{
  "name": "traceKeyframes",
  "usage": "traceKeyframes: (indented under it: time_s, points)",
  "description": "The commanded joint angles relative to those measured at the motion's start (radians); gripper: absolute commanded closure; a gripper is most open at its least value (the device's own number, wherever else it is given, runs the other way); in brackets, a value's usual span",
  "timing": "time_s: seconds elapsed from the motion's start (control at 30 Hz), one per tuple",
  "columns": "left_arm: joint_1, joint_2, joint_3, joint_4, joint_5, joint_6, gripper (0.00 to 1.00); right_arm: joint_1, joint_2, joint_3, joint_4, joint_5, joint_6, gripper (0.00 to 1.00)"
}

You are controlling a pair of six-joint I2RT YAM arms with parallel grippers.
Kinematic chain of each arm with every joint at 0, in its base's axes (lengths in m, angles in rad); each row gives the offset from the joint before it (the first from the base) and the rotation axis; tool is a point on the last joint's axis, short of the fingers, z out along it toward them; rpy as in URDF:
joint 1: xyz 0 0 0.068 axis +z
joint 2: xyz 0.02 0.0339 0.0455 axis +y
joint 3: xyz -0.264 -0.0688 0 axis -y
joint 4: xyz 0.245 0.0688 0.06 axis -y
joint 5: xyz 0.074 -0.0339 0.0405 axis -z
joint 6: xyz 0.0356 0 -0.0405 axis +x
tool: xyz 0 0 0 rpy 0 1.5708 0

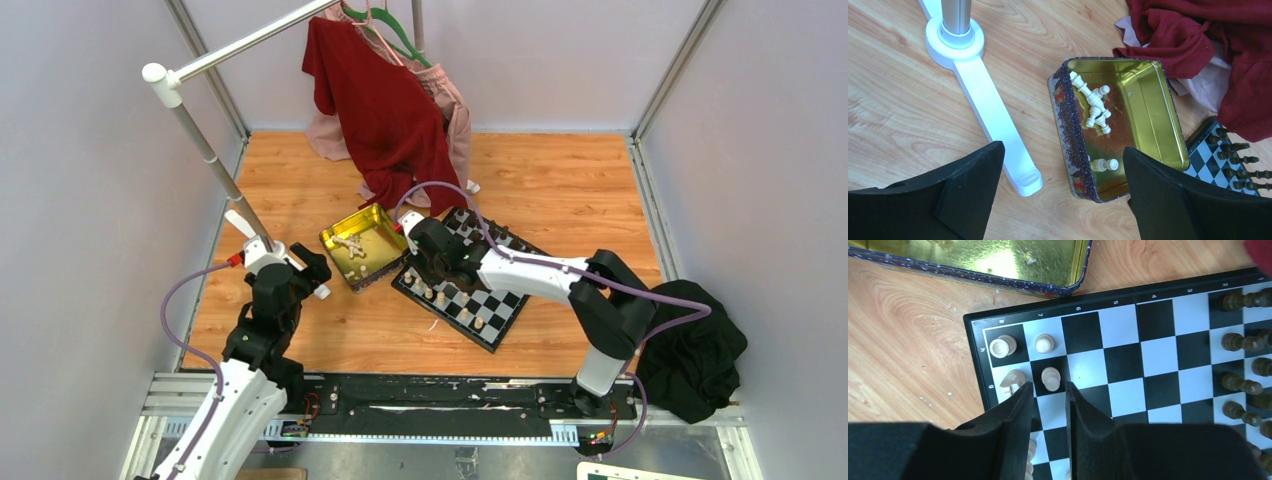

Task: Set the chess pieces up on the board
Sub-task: Place the chess piece on the chessboard, then pick up the chess piece from the storage box.

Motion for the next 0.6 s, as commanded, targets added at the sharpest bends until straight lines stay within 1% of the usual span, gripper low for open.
traceKeyframes:
  time_s: [0.0,0.13,0.27,0.57]
  points:
    - [-0.002,-0.014,0.022,0.001,-0.002,0.002,0.06,0.026,-0.079,0.029,-0.045,0.041,-0.009,0.66]
    - [-0.002,-0.017,0.032,-0.009,-0.002,0.0,0.06,0.028,-0.093,0.079,-0.068,0.044,-0.028,0.65]
    - [-0.002,-0.018,0.04,-0.014,-0.007,0.0,0.06,0.028,-0.053,0.176,-0.081,0.027,-0.053,0.64]
    - [-0.002,-0.001,0.053,-0.001,-0.018,0.018,0.06,0.027,0.195,0.475,-0.101,-0.045,-0.143,0.64]
